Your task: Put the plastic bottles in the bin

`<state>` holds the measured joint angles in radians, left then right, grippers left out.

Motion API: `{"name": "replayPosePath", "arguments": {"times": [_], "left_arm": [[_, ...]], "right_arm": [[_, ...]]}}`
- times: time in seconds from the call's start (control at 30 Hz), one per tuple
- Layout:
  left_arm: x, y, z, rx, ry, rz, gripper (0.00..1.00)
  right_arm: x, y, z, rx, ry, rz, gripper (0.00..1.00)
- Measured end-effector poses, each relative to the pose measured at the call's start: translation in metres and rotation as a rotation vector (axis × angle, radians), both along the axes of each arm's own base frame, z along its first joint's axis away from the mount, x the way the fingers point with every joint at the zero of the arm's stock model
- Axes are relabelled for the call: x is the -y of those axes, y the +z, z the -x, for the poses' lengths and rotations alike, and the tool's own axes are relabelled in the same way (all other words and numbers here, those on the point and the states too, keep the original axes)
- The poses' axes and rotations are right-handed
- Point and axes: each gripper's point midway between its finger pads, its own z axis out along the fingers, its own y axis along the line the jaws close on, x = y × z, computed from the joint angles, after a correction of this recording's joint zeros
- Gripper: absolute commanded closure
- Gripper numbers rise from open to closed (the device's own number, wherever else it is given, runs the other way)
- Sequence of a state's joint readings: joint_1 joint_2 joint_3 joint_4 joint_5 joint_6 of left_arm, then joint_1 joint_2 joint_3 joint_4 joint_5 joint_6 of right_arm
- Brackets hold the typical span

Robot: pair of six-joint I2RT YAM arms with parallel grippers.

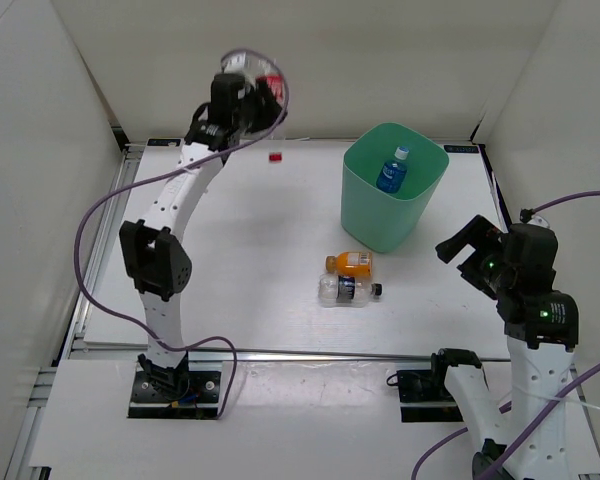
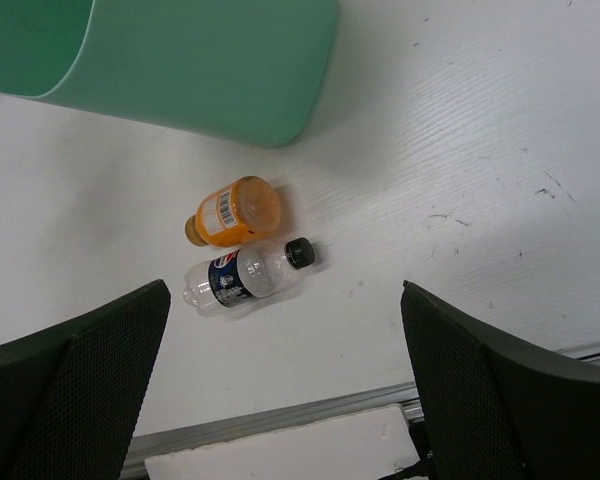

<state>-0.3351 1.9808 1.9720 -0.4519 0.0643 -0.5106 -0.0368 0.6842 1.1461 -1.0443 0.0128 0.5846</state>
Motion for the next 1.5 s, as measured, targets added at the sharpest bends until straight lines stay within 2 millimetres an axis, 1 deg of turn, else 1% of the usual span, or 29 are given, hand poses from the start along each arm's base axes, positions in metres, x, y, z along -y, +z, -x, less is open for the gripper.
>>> {"name": "replayPosePath", "arguments": {"times": [0.03,0.07,0.1,0.13,0.17,0.2,0.23,0.27,0.3,0.33,0.4,0.43,0.5,0.57,0.63,0.7,0.77,0.83,0.87,0.97,1.17,1.23,1.3,1.33,1.37,1.4,1.43,1.5], "left_arm": [[0.013,0.039,-0.008,0.091,-0.019,0.034,0.46],[0.025,0.074,-0.013,0.174,-0.036,0.066,0.46],[0.038,0.108,-0.012,0.253,-0.057,0.100,0.46],[0.053,0.136,-0.010,0.321,-0.078,0.133,0.44],[0.067,0.156,-0.005,0.369,-0.099,0.161,0.44],[0.083,0.174,0.002,0.413,-0.123,0.189,0.41],[0.099,0.184,0.010,0.440,-0.148,0.208,0.41],[0.116,0.187,0.017,0.453,-0.174,0.217,0.39],[0.131,0.185,0.023,0.456,-0.194,0.220,0.39],[0.149,0.179,0.029,0.452,-0.219,0.217,0.34],[0.181,0.157,0.039,0.436,-0.266,0.186,0.32],[0.198,0.143,0.043,0.425,-0.290,0.164,0.32],[0.227,0.113,0.050,0.403,-0.329,0.116,0.32],[0.250,0.085,0.056,0.379,-0.365,0.085,0.32],[0.261,0.067,0.059,0.362,-0.379,0.061,0.32],[0.263,0.060,0.058,0.356,-0.375,0.048,0.30],[0.259,0.063,0.053,0.371,-0.357,0.048,0.25],[0.256,0.069,0.048,0.395,-0.346,0.055,0.14],[0.254,0.071,0.046,0.403,-0.342,0.057,0.00],[0.251,0.071,0.041,0.408,-0.336,0.061,0.00],[0.255,0.047,0.042,0.372,-0.367,0.041,0.00],[0.256,0.043,0.042,0.371,-0.372,0.026,0.00],[0.250,0.044,0.043,0.377,-0.365,0.000,0.00],[0.245,0.045,0.044,0.380,-0.353,-0.017,0.00],[0.236,0.046,0.046,0.378,-0.330,-0.043,0.00],[0.223,0.047,0.048,0.375,-0.293,-0.075,0.00],[0.207,0.047,0.052,0.367,-0.254,-0.109,0.00],[0.167,0.050,0.068,0.347,-0.172,-0.179,0.00]], "right_arm": [[0.000,0.000,0.000,0.000,-0.001,0.000,0.00],[0.000,-0.001,0.000,-0.002,-0.002,-0.002,0.00],[0.000,-0.002,0.000,-0.005,-0.003,-0.003,0.00],[0.000,-0.003,0.000,-0.007,-0.004,-0.005,0.00],[0.000,-0.004,0.000,-0.010,-0.005,-0.006,0.00],[0.000,-0.005,0.000,-0.013,-0.005,-0.006,0.00],[0.000,-0.006,0.000,-0.017,-0.006,-0.007,0.00],[0.000,-0.007,0.000,-0.019,-0.008,-0.007,0.00],[0.000,-0.007,0.000,-0.019,-0.008,-0.007,0.00],[0.000,-0.007,0.000,-0.019,-0.009,-0.007,0.00],[0.000,-0.007,0.000,-0.017,-0.009,-0.006,0.00],[0.000,-0.006,0.001,-0.016,-0.009,-0.006,0.00],[0.000,-0.008,0.002,-0.016,-0.009,-0.006,0.00],[0.000,-0.010,0.003,-0.020,-0.008,-0.006,0.00],[0.000,-0.012,0.004,-0.021,-0.007,-0.005,0.00],[0.000,-0.013,0.005,-0.021,-0.005,-0.003,0.00],[0.000,-0.014,0.005,-0.021,-0.004,-0.001,0.00],[0.000,-0.013,0.006,-0.018,-0.003,0.001,0.00],[0.000,-0.014,0.006,-0.018,-0.001,0.003,0.00],[0.001,-0.014,0.006,-0.017,0.003,0.008,0.00],[0.001,-0.019,0.007,-0.028,0.003,0.014,0.00],[0.002,-0.018,0.008,-0.025,0.001,0.016,0.00],[0.002,-0.018,0.008,-0.024,0.001,0.021,0.00],[0.003,-0.018,0.008,-0.024,0.005,0.027,0.00],[0.003,-0.018,0.008,-0.024,0.014,0.034,0.00],[0.002,-0.018,0.008,-0.021,0.027,0.042,0.00],[0.000,-0.018,0.008,-0.015,0.054,0.052,0.00],[-0.007,-0.017,0.004,0.005,0.121,0.058,0.00]]}}
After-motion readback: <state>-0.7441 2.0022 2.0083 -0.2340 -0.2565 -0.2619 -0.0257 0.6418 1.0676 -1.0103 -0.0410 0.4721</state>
